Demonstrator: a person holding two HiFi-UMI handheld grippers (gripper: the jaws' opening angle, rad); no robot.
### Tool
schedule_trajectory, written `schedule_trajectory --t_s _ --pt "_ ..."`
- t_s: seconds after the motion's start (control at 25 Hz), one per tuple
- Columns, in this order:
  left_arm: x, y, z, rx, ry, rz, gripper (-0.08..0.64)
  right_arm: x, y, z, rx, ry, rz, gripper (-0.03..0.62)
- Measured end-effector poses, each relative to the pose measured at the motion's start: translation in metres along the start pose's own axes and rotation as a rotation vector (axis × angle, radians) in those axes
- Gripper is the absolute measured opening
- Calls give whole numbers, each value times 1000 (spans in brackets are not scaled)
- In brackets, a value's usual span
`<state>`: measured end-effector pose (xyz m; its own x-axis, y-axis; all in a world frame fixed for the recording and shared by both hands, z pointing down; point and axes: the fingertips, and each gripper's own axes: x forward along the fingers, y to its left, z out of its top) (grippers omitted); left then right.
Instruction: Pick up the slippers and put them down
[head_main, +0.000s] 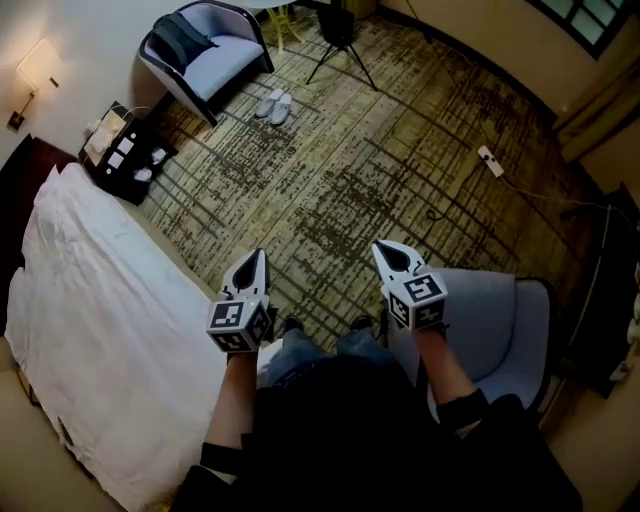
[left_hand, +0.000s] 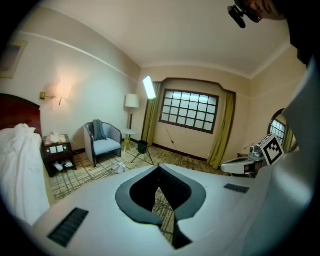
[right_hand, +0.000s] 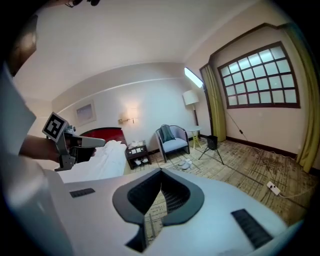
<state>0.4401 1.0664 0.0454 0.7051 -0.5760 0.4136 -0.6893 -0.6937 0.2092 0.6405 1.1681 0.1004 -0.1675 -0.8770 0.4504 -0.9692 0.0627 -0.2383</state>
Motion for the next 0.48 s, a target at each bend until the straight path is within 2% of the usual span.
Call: schedule_trajectory --t_s 0.24,0.48 --pt "-45 63 -3 -63 -45 201 2 63 60 24 -100 12 199 0" --pt "-89 123 -35 -105 -64 356 2 112 123 24 -177 63 365 0"
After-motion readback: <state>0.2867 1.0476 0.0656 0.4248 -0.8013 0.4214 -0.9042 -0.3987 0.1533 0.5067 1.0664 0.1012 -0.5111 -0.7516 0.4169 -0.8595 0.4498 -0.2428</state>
